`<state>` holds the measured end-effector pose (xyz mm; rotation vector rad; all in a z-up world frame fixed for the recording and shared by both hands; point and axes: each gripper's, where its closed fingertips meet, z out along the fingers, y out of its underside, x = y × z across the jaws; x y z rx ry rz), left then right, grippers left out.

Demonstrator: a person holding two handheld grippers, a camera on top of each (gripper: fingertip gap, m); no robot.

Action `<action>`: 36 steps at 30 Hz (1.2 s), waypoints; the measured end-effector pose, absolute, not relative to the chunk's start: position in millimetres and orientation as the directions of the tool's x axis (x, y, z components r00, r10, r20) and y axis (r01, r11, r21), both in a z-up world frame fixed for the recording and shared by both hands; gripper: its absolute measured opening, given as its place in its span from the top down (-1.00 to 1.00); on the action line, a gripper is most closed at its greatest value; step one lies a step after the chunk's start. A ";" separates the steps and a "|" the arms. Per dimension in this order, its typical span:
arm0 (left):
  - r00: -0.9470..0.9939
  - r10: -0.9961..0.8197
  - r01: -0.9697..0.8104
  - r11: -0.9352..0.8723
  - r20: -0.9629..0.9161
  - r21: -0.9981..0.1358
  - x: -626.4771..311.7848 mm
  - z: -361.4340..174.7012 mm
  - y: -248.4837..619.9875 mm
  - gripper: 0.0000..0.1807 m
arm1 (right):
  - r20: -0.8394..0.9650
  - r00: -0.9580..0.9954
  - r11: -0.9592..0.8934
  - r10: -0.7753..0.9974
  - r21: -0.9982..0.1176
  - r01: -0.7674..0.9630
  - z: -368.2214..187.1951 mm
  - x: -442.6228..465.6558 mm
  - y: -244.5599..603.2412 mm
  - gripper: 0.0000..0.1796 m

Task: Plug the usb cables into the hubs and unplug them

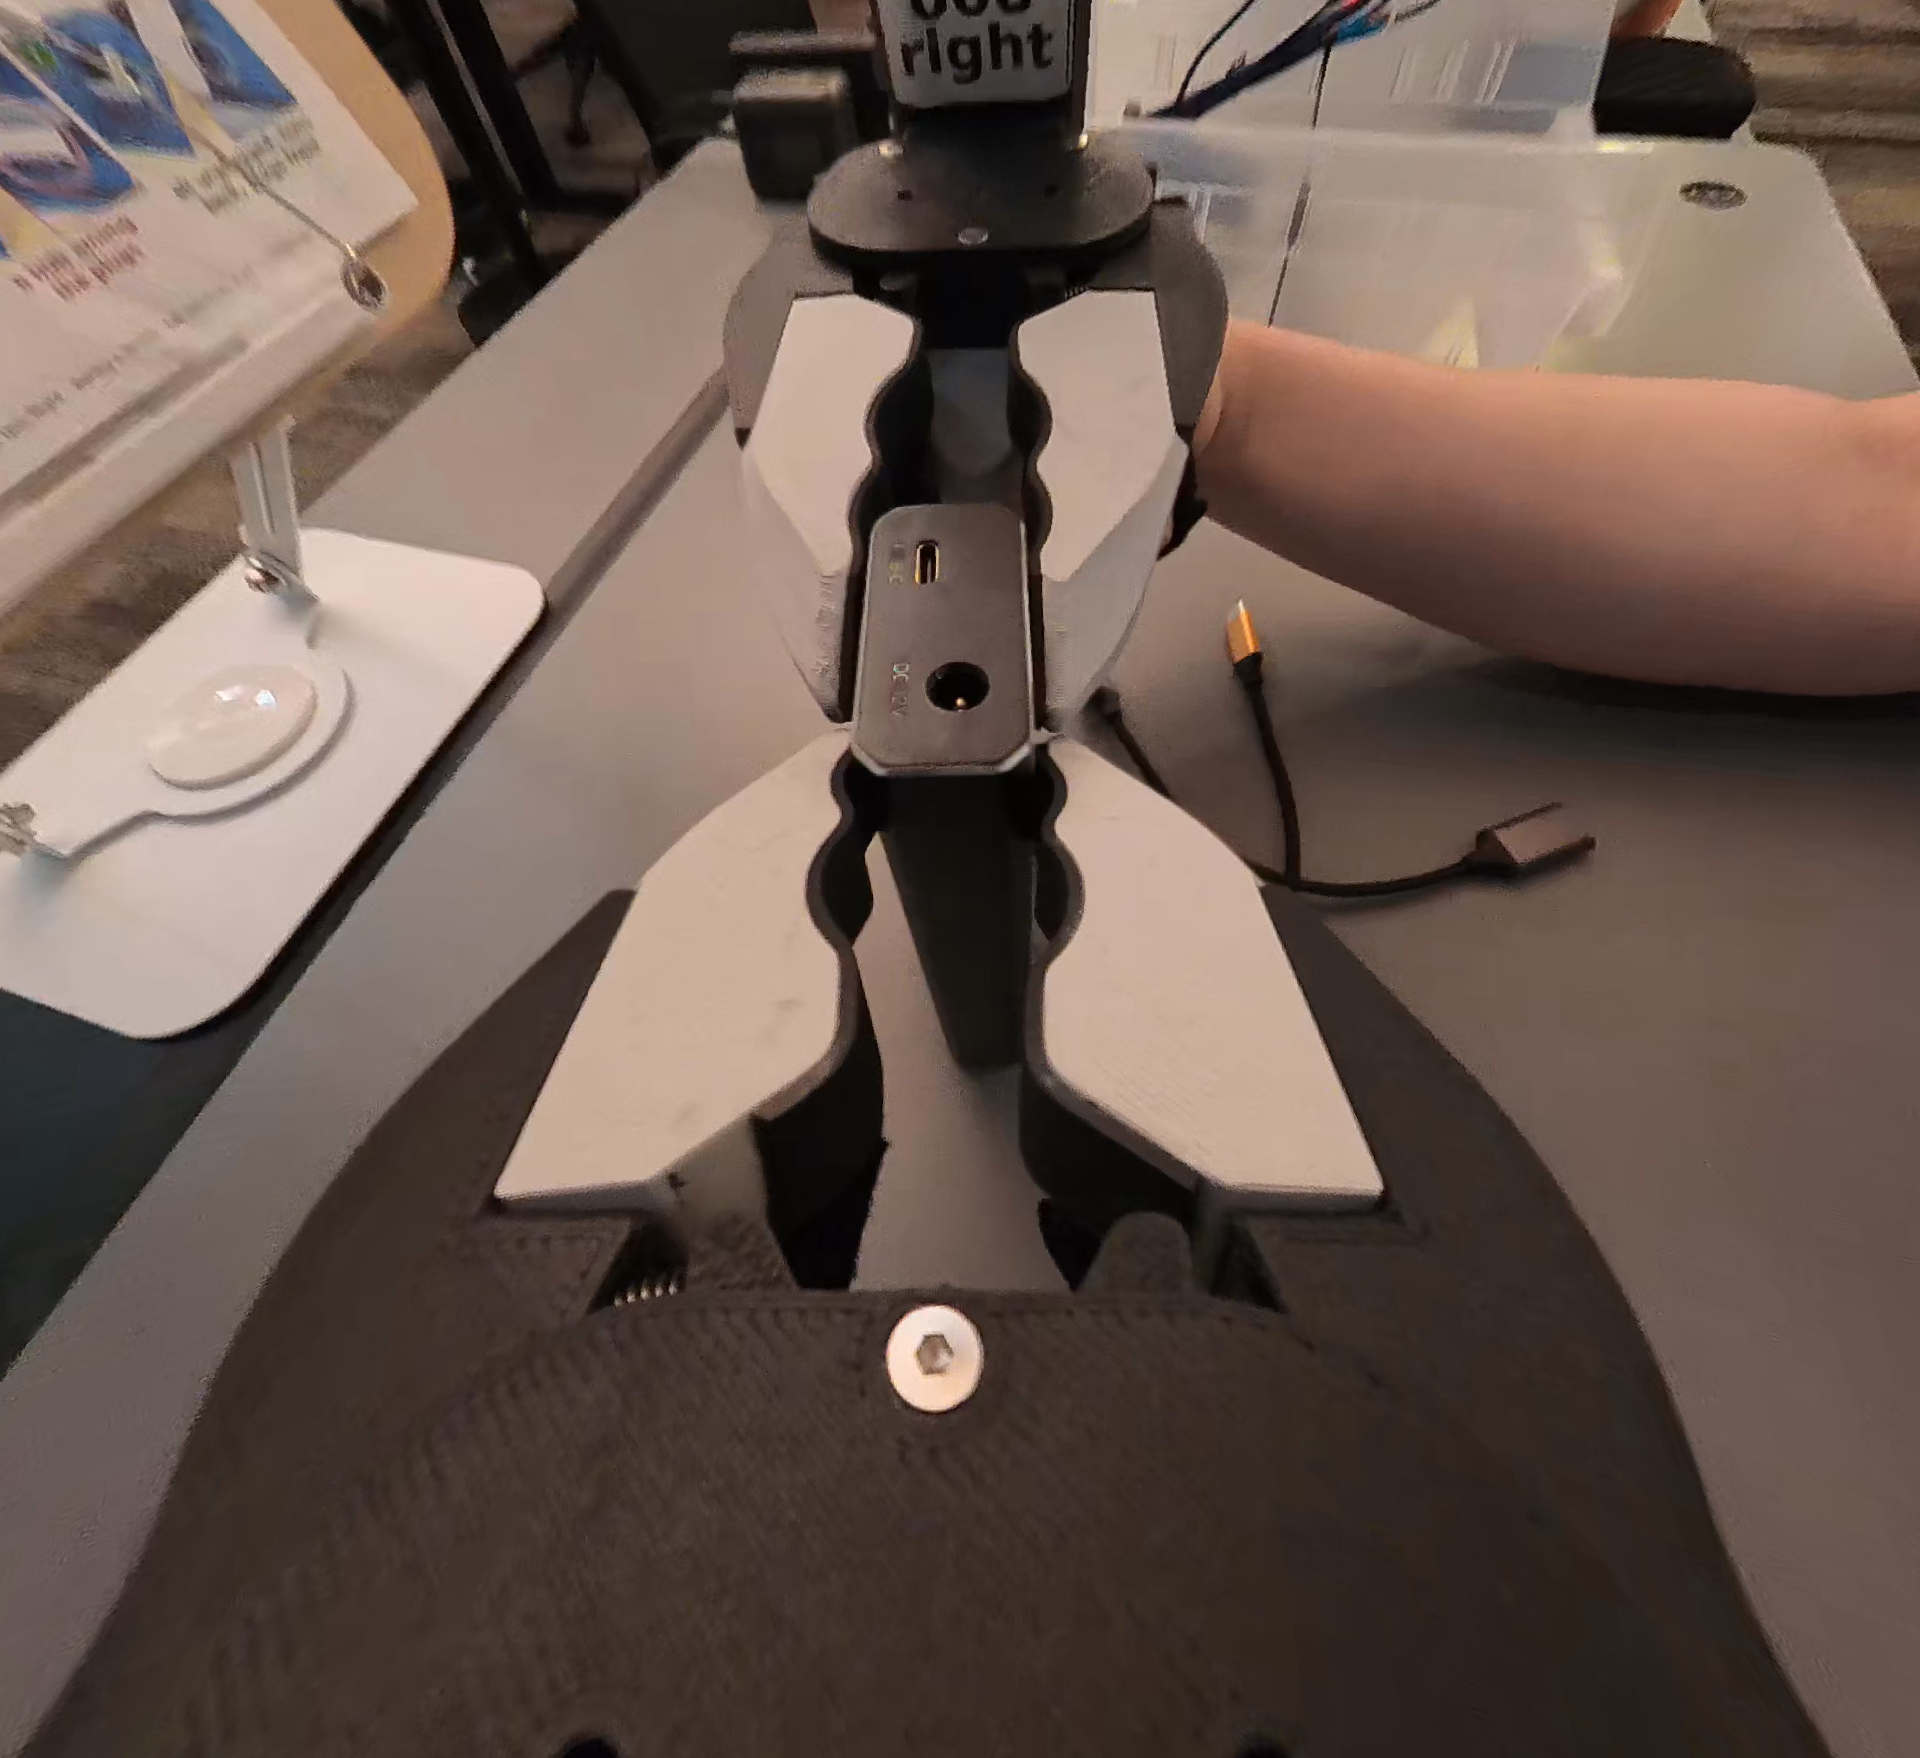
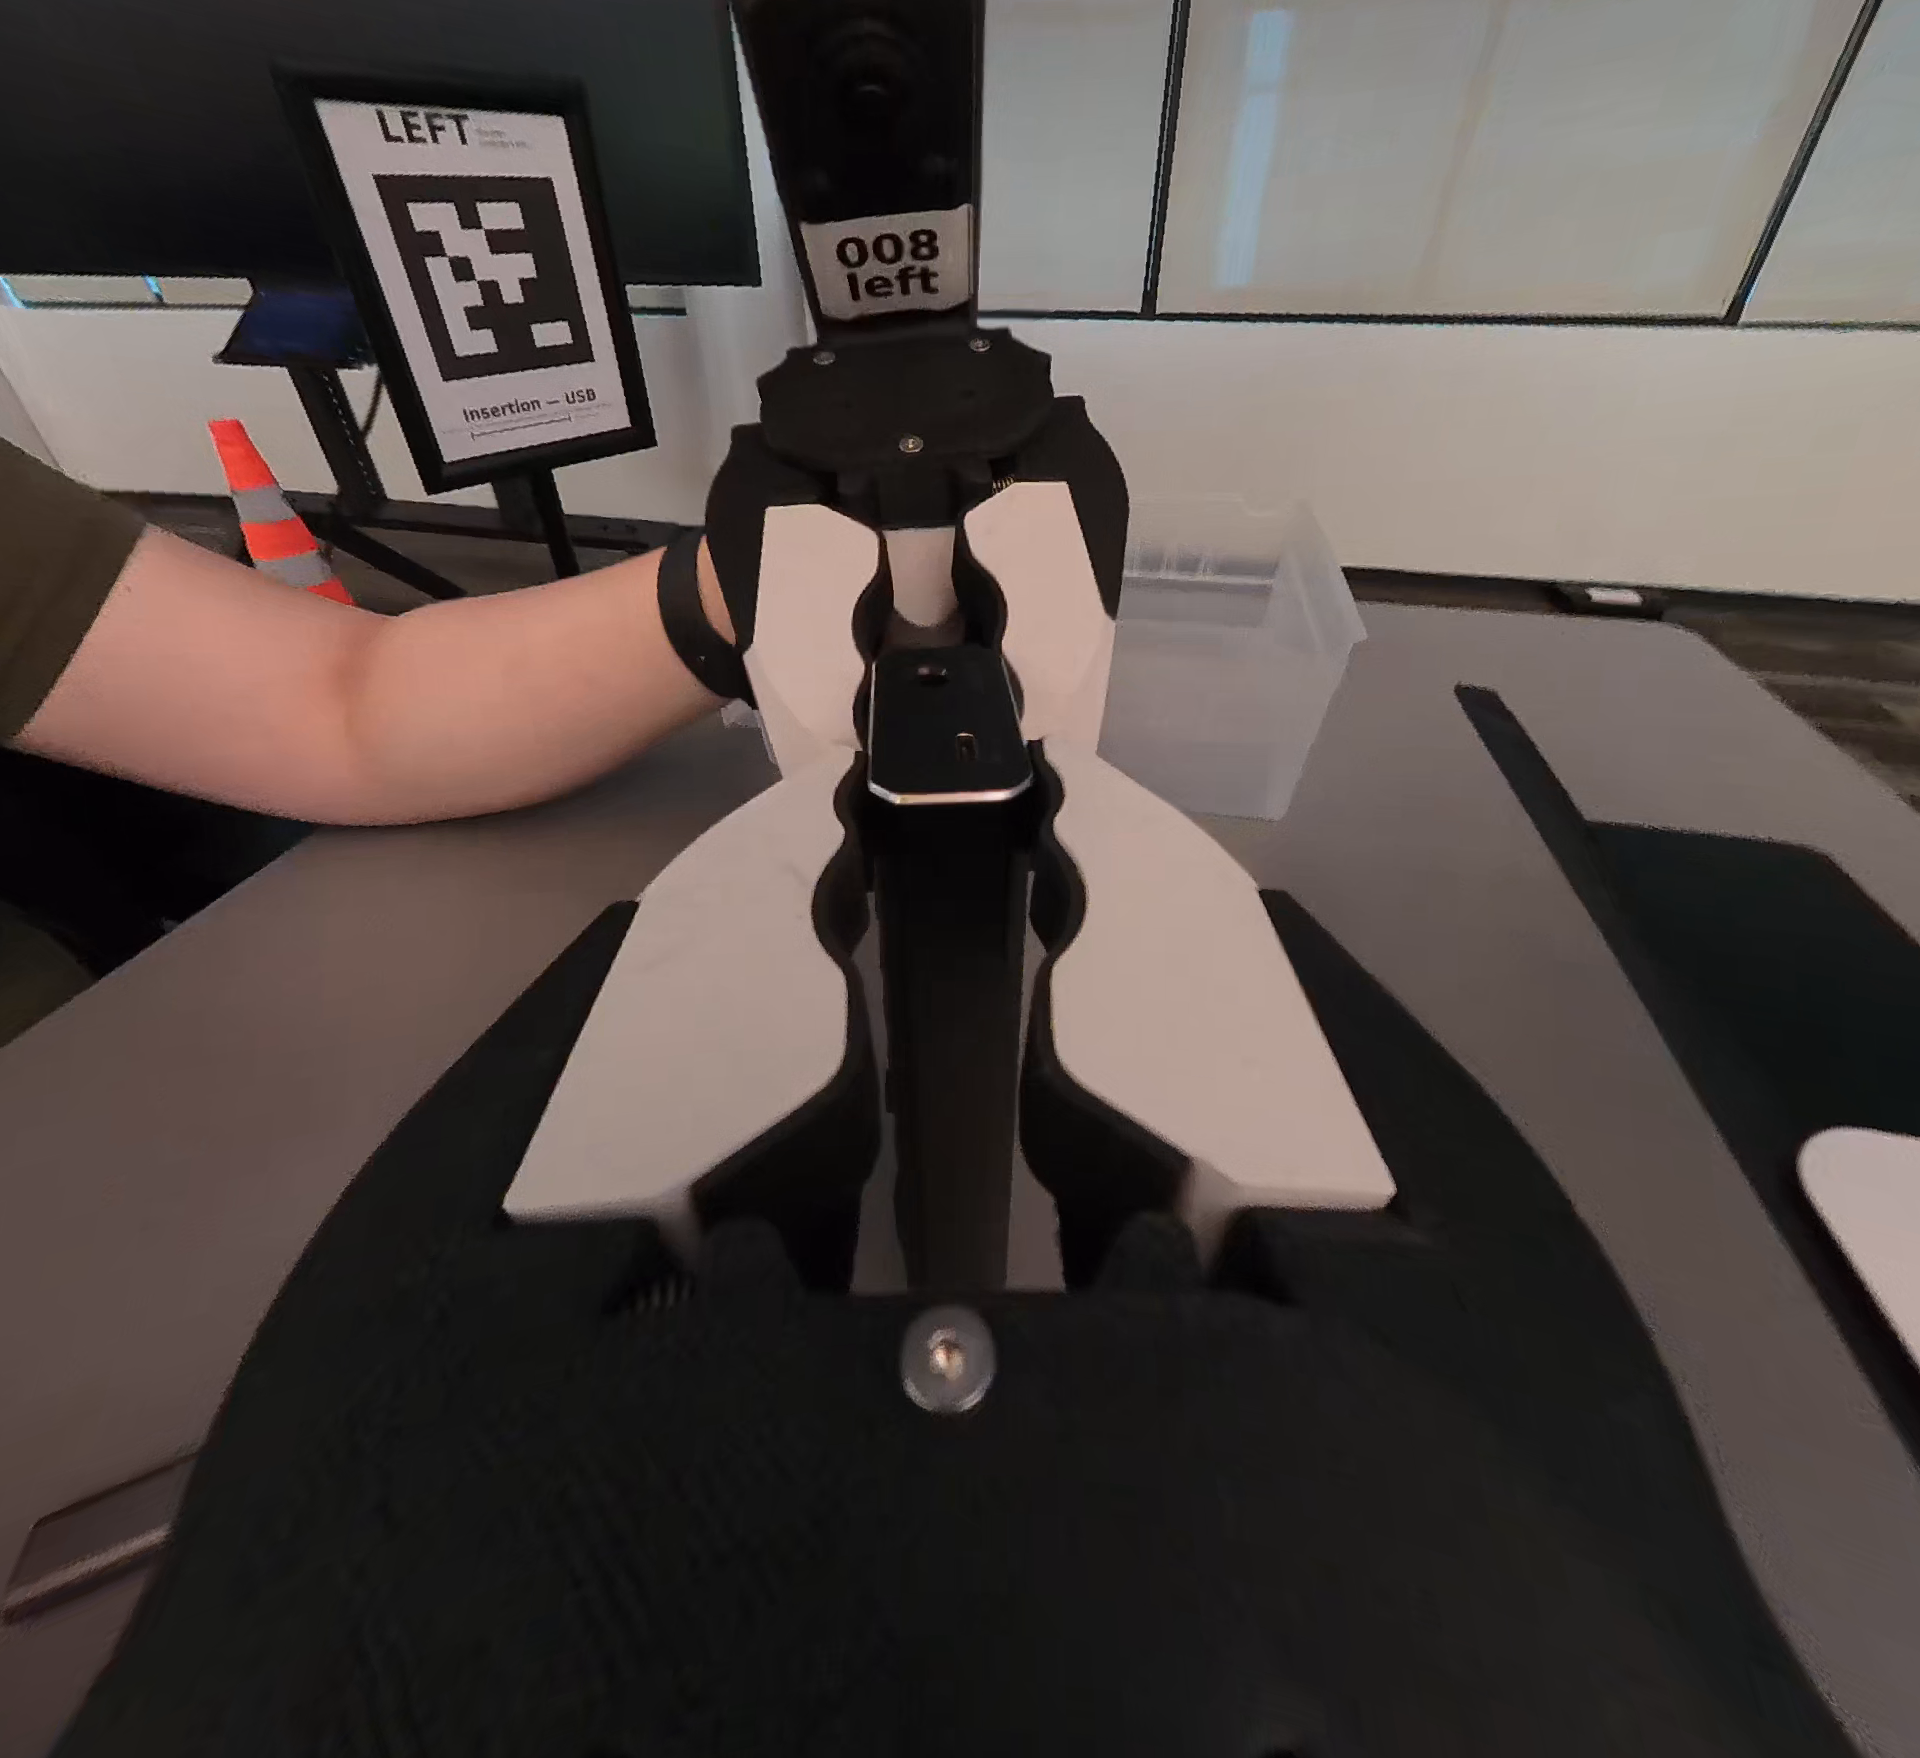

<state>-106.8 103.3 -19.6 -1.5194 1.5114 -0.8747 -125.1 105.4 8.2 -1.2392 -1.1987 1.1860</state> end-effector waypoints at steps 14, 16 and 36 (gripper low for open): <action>0.136 -0.985 -0.443 0.039 -0.110 -0.896 -95.9 -38.3 120.8 0.71 | 0.005 0.159 0.005 0.987 -1.000 0.000 10.9 -104.5 119.2 0.62; 0.194 -0.974 -0.423 0.026 -0.118 -0.906 -103.1 -37.7 132.9 0.71 | 0.015 0.247 0.018 0.969 -1.000 -0.011 18.7 -89.8 128.1 0.57; 0.290 -0.957 -0.288 -0.069 -0.018 -0.955 -126.6 -6.9 143.0 0.51 | 0.167 0.530 0.137 0.831 -0.986 0.094 55.1 -3.0 127.8 0.57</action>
